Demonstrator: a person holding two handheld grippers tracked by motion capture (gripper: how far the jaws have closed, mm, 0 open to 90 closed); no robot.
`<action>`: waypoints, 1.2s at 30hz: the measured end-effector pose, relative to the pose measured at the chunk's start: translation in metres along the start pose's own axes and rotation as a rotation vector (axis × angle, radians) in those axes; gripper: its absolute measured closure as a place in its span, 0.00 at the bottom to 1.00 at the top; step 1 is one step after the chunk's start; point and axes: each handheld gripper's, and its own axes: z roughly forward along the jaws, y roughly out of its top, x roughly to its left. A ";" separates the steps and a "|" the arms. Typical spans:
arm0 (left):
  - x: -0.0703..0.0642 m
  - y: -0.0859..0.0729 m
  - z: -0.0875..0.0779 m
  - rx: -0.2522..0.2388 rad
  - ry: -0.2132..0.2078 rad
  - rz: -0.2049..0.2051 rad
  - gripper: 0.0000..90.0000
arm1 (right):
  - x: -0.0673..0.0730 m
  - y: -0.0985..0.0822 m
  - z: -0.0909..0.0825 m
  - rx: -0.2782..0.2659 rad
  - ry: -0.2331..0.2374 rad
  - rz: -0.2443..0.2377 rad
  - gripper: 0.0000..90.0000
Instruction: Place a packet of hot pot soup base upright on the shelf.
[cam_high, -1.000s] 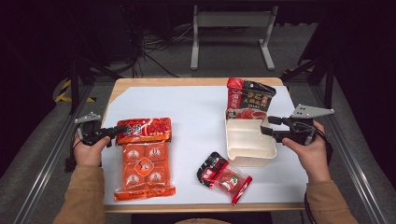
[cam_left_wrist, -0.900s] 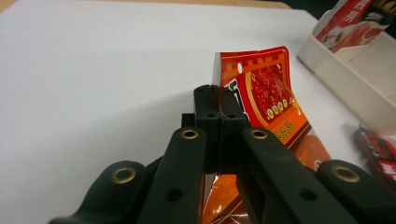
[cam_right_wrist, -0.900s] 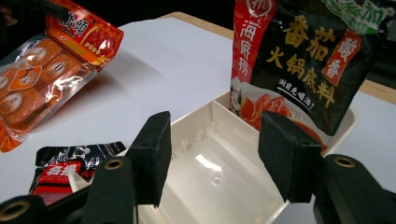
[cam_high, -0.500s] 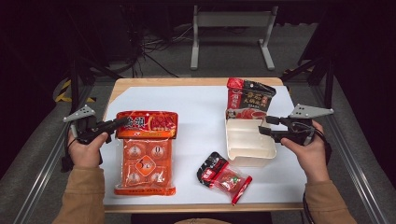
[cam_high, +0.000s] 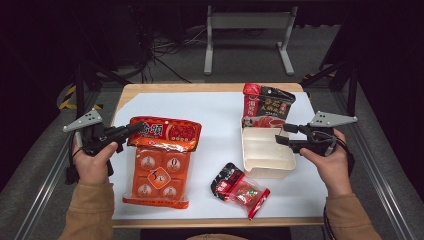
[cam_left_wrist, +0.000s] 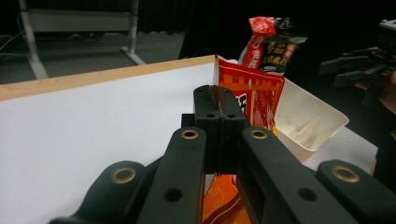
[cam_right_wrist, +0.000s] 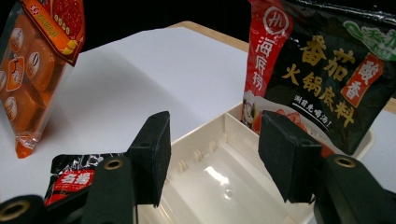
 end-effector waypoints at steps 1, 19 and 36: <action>-0.001 0.000 0.000 -0.002 -0.007 -0.004 1.00 | 0.001 0.001 0.000 -0.002 0.001 -0.002 0.49; -0.049 0.023 -0.010 -0.094 -0.124 0.123 1.00 | 0.016 0.014 0.004 -0.066 0.075 -0.078 0.45; -0.074 0.034 -0.002 -0.108 -0.175 0.193 1.00 | 0.032 0.020 0.029 -0.105 0.208 -0.102 0.43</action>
